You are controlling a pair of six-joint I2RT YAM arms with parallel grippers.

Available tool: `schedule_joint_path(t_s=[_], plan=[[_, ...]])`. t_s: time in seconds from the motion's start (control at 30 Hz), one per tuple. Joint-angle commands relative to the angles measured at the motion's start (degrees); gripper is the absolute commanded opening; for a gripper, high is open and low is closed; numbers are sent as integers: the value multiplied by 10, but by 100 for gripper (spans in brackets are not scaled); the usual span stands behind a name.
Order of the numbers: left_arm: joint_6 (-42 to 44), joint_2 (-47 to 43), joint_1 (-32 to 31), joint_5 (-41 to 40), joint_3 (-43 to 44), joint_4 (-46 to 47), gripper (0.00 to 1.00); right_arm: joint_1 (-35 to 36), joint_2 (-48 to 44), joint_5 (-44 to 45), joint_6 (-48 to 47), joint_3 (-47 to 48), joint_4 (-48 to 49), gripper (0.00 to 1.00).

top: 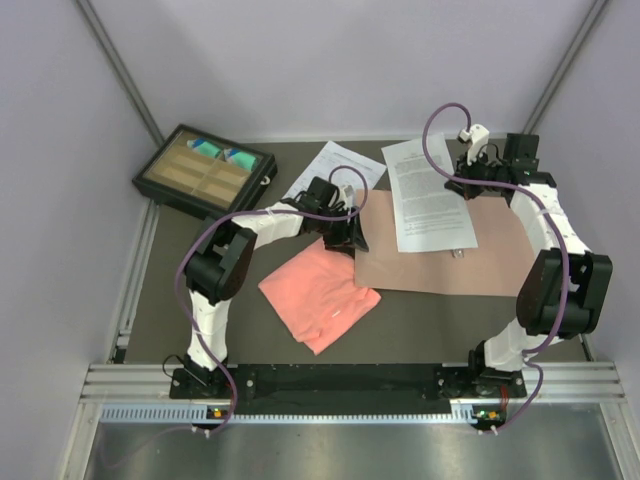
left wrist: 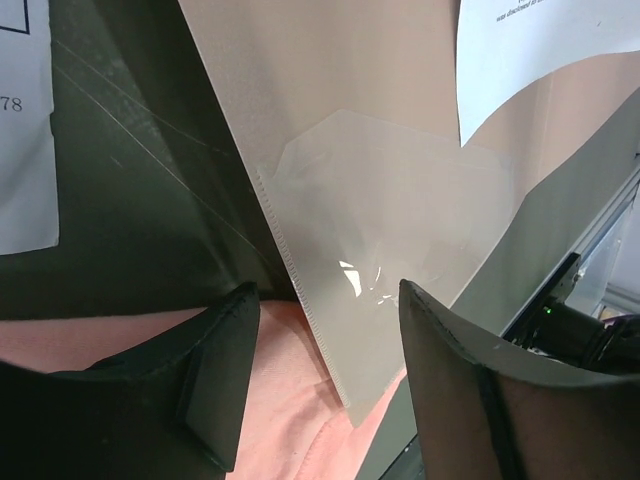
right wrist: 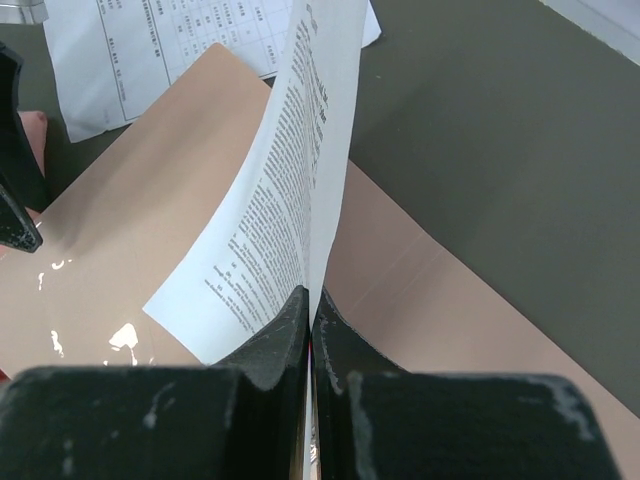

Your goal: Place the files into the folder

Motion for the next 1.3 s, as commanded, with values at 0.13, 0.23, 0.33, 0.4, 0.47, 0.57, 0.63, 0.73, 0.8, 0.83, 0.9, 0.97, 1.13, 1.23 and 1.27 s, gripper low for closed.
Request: schedule_joint_path(t_s=[0.13, 0.23, 0.33, 0.4, 0.47, 0.57, 0.63, 0.73, 0.8, 0.83, 0.9, 0.97, 1.13, 1.23, 1.27], plan=[[-7, 9, 4, 39, 23, 24, 58, -3, -29, -24, -30, 34, 2, 0], [-13, 12, 4, 46, 24, 32, 55, -3, -40, -18, -27, 27, 15, 0], [-18, 13, 4, 52, 26, 36, 50, -3, -41, -40, -30, 33, 4, 0], [-19, 12, 4, 51, 26, 38, 46, -3, -44, -53, -31, 30, -2, 0], [-21, 6, 5, 51, 25, 44, 42, -3, -46, -67, -37, 24, -5, 0], [-22, 0, 5, 49, 26, 47, 37, -3, -41, -97, -39, 22, -16, 0], [-24, -5, 5, 49, 25, 49, 35, -2, -39, -114, -39, 20, -23, 0], [-24, -9, 5, 51, 26, 51, 33, -1, -34, -126, -31, 19, -32, 0], [-23, -10, 5, 49, 26, 51, 33, 0, -32, -132, -24, 19, -36, 0], [-23, -12, 5, 46, 26, 51, 32, -1, -31, -134, -11, 19, -40, 0], [-20, -13, 4, 44, 27, 49, 32, -1, -25, -138, 3, 26, -47, 0], [-19, -13, 5, 41, 29, 47, 32, -2, -21, -138, 29, 35, -58, 0], [-15, -12, 6, 41, 30, 44, 32, -5, -25, -166, 51, 30, -76, 0], [-10, -12, 6, 39, 31, 40, 32, -6, -26, -185, 51, 27, -90, 0], [-9, -12, 6, 40, 31, 40, 32, -5, -27, -192, 51, 25, -94, 0]])
